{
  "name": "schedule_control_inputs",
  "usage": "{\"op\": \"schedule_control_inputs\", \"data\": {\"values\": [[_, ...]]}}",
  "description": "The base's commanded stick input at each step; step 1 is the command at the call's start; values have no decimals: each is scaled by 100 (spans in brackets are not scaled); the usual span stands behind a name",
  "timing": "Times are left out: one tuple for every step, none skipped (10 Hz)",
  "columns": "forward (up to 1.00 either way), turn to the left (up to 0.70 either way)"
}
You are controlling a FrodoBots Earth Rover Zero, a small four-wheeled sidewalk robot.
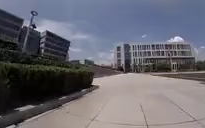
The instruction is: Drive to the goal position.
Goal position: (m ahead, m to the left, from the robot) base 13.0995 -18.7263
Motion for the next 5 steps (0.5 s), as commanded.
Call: {"op": "schedule_control_inputs", "data": {"values": [[50,0],[50,0],[50,0],[50,0],[50,0]]}}
